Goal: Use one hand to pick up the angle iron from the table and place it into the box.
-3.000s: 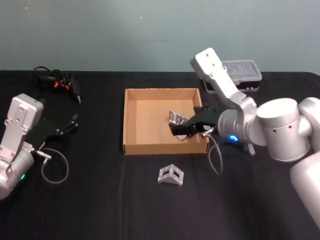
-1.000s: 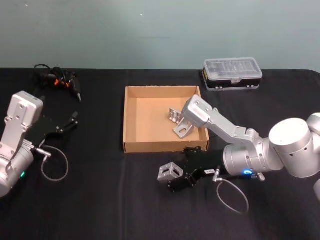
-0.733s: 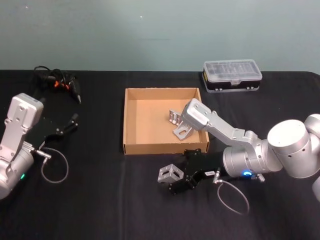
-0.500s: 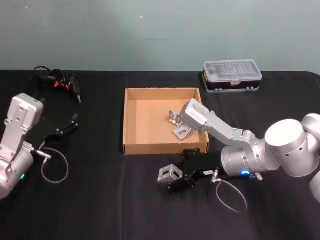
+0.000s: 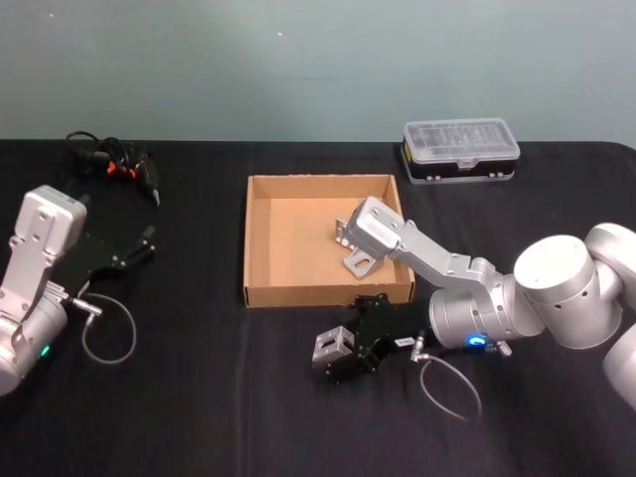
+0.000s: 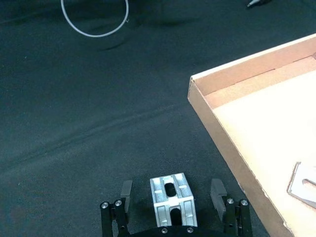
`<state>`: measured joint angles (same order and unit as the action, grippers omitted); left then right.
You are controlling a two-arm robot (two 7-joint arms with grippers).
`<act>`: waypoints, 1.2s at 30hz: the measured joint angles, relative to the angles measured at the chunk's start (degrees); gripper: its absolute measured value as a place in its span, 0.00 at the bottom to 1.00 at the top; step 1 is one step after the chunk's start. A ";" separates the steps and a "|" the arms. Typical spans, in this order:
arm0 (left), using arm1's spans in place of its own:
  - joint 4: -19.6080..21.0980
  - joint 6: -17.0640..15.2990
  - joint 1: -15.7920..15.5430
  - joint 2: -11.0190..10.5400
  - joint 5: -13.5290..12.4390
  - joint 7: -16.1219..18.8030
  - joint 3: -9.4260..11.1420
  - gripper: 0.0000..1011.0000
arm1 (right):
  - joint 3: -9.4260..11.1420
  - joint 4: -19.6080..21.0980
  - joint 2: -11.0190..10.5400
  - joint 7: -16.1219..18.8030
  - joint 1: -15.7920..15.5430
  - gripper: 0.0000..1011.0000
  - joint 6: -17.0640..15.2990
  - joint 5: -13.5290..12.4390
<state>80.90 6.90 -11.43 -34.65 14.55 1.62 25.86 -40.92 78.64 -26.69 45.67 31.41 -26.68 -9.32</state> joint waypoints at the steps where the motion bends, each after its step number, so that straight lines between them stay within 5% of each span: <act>1: 0.00 0.00 0.00 0.00 0.00 0.00 0.00 1.00 | 0.01 0.01 -0.01 0.00 0.00 0.99 0.00 0.00; 10: 0.00 0.00 0.00 0.00 0.00 0.00 0.00 1.00 | 0.17 0.18 -0.04 0.00 -0.12 0.92 -0.03 0.06; 26: 0.00 0.00 0.00 0.00 0.00 0.00 0.00 1.00 | 0.30 0.34 -0.10 0.01 -0.20 0.46 -0.07 0.11; 36: 0.00 0.00 0.00 0.00 0.00 0.00 0.00 1.00 | 0.34 0.37 -0.10 0.01 -0.24 0.45 -0.07 0.15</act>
<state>80.90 6.91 -11.43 -34.65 14.55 1.62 25.86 -40.58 79.01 -26.79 45.68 31.17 -26.75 -9.17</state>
